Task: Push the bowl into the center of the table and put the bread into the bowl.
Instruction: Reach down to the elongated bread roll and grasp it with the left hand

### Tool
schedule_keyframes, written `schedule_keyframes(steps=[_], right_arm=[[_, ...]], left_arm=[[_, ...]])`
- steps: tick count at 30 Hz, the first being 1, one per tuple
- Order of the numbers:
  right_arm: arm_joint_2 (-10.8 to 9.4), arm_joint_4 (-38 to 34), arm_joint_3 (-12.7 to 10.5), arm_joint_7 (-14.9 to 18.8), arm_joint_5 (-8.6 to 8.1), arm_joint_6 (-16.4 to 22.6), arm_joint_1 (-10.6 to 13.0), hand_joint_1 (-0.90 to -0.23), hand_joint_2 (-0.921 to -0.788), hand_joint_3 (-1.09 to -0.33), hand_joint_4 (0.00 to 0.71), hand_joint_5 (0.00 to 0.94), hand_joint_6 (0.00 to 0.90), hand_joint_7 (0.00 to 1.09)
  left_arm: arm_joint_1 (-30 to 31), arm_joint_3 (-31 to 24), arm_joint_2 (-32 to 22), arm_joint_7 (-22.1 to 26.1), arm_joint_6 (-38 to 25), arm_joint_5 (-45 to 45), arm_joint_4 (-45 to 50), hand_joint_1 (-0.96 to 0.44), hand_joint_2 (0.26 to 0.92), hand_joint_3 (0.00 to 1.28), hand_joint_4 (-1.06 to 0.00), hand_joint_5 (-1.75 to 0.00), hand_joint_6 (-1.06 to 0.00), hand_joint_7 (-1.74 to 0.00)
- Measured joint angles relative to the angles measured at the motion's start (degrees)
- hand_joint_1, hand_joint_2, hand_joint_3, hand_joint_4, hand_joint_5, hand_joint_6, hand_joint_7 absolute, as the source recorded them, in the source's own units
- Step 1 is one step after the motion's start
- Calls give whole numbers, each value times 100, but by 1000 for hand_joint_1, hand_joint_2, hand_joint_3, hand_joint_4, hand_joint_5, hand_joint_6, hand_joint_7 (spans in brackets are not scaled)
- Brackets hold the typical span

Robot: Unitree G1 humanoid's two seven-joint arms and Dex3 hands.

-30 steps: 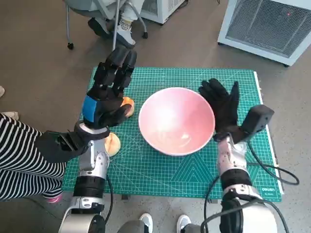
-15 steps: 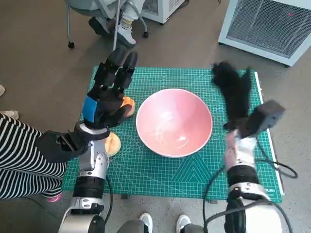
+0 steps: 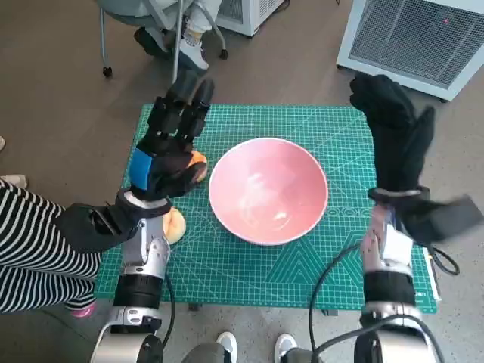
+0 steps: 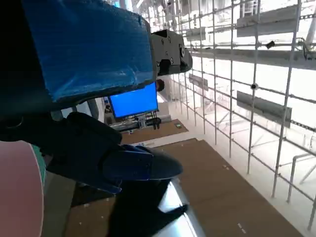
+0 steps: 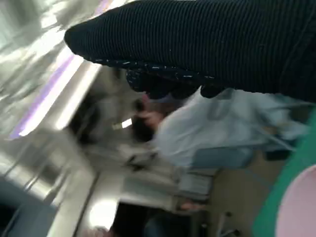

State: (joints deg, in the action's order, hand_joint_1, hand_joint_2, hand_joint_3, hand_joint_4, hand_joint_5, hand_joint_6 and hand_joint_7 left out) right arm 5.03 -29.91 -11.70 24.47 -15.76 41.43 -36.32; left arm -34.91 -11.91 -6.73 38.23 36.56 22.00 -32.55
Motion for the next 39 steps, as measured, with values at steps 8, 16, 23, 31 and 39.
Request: schedule_keyframes(steps=[8, 16, 23, 31, 39], right_arm=[[23, 1066, 327, 85, -12, -80, 404, -711, -921, -683, 127, 18, 163, 267], [154, 1671, 469, 85, 33, -126, 618, -717, -921, -678, 130, 15, 154, 280], [206, 1936, 554, 61, 117, -141, 815, -720, -921, -675, 133, 13, 120, 282], [247, 2093, 637, 19, 283, -72, 894, -711, -921, -693, 130, 3, 54, 379], [295, 2114, 706, 10, 285, -35, 989, -704, -921, -702, 130, 1, 33, 422]], left_arm=[[-625, 147, -1350, -701, 712, -1807, -863, -549, 893, 55, -98, -3, -106, -213], [-1486, 926, -2577, -1277, 142, -3531, -1808, -541, 788, 3, -89, 0, -134, -105], [-2299, 1540, -2932, -1488, -330, -4226, -2870, -386, 746, 1, -94, -1, -186, -50], [-2691, 2314, -2788, -1826, -763, -4900, -3626, -304, 739, 1, -100, -2, -209, -30], [-2714, 2925, -2575, -2203, -1214, -5430, -3968, -362, 748, 3, -97, -1, -215, -14]])
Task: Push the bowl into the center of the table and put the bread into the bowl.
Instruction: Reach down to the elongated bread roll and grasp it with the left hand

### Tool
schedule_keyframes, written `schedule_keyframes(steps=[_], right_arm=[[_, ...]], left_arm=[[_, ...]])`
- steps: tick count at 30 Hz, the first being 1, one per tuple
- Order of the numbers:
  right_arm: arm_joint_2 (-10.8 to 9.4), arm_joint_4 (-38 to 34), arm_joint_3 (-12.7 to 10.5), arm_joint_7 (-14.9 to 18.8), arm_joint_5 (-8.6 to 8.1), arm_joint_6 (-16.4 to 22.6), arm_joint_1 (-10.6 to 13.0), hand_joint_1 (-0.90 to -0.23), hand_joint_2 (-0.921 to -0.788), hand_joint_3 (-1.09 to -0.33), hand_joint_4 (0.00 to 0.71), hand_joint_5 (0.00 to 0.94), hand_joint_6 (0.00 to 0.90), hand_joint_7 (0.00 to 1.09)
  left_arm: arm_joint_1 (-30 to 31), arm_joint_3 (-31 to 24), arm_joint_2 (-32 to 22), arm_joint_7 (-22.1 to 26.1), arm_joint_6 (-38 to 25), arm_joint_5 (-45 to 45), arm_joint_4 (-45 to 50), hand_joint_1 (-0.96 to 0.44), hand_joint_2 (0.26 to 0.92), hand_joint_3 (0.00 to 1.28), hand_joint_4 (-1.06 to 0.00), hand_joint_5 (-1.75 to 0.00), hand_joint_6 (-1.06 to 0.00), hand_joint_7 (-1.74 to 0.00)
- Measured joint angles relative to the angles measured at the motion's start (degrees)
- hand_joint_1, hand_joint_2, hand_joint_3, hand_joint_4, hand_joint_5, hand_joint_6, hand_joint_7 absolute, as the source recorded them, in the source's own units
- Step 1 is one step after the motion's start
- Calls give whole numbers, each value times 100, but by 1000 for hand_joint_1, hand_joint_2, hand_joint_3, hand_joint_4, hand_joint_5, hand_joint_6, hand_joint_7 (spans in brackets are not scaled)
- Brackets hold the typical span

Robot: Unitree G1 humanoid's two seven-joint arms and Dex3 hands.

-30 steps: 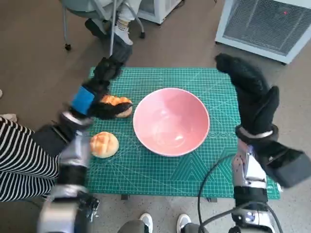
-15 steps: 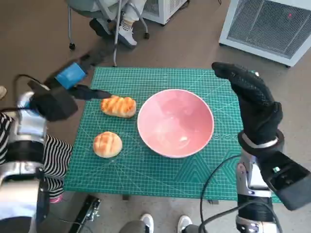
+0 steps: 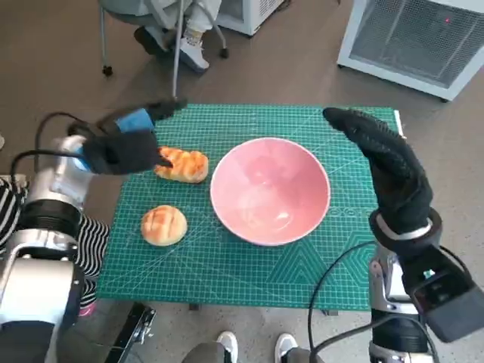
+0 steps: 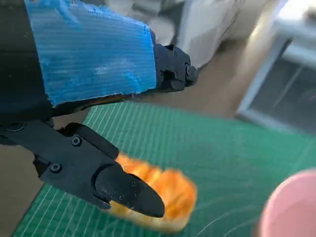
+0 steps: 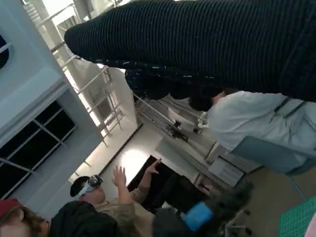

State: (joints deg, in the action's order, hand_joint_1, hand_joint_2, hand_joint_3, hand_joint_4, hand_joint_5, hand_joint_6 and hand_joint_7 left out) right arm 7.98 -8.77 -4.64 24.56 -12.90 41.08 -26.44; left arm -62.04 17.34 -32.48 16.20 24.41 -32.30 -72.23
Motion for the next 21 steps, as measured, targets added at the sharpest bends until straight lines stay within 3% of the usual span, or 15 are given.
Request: schedule_keyframes(steps=[21], right_arm=[[38, 142, 72, -84, 0, -2, 110, -699, -921, -715, 130, 0, 9, 453]], left_arm=[[-88, 908, 558, -381, -1041, -628, -466, -414, 763, 3, -102, -3, -202, 0]])
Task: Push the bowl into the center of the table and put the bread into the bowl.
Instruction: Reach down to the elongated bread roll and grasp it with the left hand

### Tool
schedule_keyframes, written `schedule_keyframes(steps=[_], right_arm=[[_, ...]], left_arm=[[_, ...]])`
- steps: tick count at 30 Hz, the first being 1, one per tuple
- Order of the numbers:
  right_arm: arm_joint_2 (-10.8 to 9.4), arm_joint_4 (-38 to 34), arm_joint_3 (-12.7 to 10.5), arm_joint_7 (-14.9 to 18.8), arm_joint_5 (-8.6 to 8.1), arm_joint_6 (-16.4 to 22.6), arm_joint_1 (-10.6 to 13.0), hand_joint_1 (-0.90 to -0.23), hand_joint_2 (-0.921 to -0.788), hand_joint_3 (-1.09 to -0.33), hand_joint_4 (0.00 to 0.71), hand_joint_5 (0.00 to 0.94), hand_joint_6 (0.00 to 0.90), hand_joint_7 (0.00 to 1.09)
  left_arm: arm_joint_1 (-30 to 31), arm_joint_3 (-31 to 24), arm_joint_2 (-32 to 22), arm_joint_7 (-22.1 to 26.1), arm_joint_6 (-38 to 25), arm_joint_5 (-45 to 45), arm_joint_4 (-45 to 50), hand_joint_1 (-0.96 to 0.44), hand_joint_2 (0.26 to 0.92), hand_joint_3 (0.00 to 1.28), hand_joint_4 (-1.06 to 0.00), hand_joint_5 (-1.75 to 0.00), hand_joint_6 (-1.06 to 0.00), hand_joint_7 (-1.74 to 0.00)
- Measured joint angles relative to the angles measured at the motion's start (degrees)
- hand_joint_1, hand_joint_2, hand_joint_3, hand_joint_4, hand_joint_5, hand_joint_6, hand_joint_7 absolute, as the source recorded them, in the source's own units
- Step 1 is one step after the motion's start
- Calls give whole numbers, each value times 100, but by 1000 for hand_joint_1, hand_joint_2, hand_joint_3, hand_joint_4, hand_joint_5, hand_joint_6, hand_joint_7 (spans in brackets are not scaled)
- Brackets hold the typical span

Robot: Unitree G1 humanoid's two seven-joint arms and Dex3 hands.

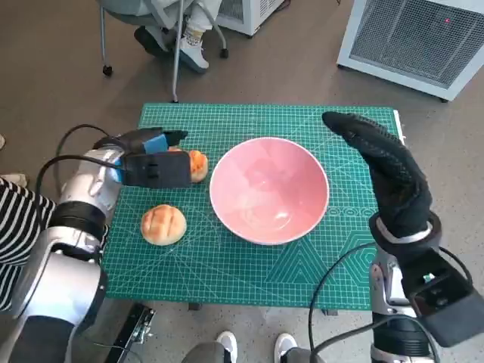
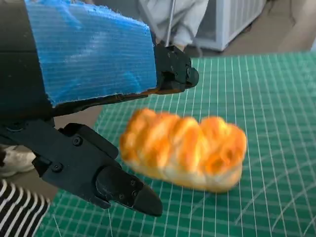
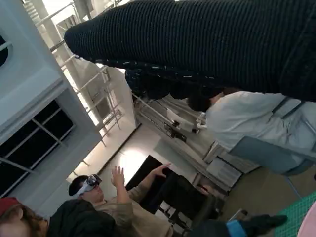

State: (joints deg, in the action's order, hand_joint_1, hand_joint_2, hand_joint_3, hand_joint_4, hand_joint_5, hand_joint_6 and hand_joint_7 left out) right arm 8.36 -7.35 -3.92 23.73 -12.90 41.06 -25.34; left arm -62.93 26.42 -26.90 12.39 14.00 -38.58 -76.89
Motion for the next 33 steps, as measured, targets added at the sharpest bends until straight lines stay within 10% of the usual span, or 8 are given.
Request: schedule_keyframes(steps=[8, 17, 18, 19, 22, 33], right_arm=[[38, 106, 6, -30, -1, -24, 106, -699, -921, -714, 130, 0, 3, 463], [43, 199, 19, -42, -1, -91, 165, -697, -921, -713, 131, 1, -1, 473], [43, 220, 23, -60, 0, -104, 181, -698, -921, -713, 131, 0, -1, 473], [43, 234, 23, -68, 0, -115, 187, -698, -921, -713, 131, 0, -1, 473], [43, 309, 31, -96, -2, -176, 218, -699, -921, -713, 131, 1, -1, 474], [43, 437, 38, -142, -2, -281, 336, -694, -921, -711, 131, 1, -1, 476]], left_arm=[[30, 56, 133, -25, -214, 0, -85, -289, 771, 4, -159, -18, -216, -7], [154, 335, 314, -707, -288, -245, -86, -122, 854, 3, -486, -7, -586, -34], [242, 433, 380, -935, -289, -372, -86, -209, 878, 41, -629, -93, -605, -477], [242, 492, 378, -1011, -285, -429, -86, -209, 878, 41, -629, -93, -605, -477], [260, 748, 376, -1299, -213, -684, -88, -55, 910, 62, -663, -916, -623, -961], [266, 802, 304, -1570, -19, -740, -92, -2, 920, 55, -686, -1140, -648, -1163]])
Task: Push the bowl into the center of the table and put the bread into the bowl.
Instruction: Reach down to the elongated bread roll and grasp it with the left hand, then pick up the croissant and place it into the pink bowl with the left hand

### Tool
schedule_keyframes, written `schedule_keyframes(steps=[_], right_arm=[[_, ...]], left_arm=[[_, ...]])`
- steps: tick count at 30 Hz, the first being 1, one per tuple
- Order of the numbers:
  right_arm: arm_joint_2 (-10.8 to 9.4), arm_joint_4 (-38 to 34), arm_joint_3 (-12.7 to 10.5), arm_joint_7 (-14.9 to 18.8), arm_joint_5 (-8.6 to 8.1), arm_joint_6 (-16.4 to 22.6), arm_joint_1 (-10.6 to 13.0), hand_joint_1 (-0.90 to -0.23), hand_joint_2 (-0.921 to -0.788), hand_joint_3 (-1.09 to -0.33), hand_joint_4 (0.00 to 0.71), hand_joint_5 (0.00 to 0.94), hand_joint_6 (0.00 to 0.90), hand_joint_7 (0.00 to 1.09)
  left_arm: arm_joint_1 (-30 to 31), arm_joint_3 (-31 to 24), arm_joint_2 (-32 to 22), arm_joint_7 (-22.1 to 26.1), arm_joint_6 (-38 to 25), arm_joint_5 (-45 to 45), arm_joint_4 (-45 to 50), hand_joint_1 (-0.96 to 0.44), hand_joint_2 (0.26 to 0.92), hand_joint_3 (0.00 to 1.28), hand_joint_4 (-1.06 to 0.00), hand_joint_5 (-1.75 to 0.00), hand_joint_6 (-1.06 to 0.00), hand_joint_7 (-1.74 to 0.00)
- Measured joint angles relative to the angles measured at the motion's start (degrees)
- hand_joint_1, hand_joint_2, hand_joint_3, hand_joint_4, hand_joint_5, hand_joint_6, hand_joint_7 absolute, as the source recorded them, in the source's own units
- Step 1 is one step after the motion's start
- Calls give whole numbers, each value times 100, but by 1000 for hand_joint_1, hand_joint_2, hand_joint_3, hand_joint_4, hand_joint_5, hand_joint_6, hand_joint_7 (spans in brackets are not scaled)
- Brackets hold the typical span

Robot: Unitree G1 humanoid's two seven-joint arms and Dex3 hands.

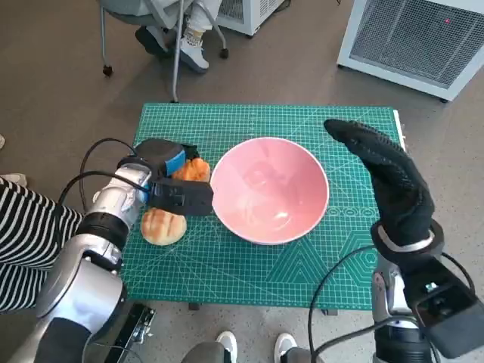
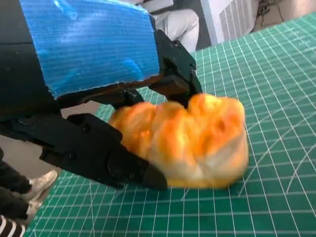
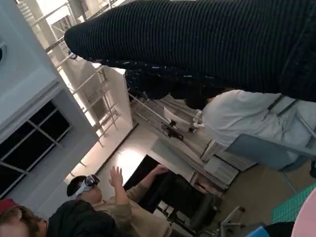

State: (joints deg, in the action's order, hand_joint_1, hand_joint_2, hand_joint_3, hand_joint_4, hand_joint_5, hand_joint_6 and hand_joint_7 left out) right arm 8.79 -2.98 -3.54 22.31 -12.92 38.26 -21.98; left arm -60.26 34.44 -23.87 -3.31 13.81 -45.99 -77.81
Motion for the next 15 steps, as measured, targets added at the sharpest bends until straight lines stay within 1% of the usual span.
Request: schedule_keyframes(steps=[4, 8, 15], right_arm=[[0, 1, 0, -3, 0, -20, 30, -693, -921, -711, 131, 0, -1, 476], [0, 9, 0, -8, 0, -28, 38, -693, -921, -710, 131, 0, -1, 476], [1, 26, -6, -12, -20, -40, 43, -687, -921, -708, 131, 0, 0, 476]], left_arm=[[-12, -184, -44, -38, 79, 154, 3, -1, 920, 40, -719, -1106, -651, -1163], [-68, -410, -120, -190, 207, 335, 28, 0, 920, 24, -753, -1061, -657, -1168], [-355, -871, -345, -769, 626, 651, 353, 1, 914, 7, -815, -993, -660, -1166]])
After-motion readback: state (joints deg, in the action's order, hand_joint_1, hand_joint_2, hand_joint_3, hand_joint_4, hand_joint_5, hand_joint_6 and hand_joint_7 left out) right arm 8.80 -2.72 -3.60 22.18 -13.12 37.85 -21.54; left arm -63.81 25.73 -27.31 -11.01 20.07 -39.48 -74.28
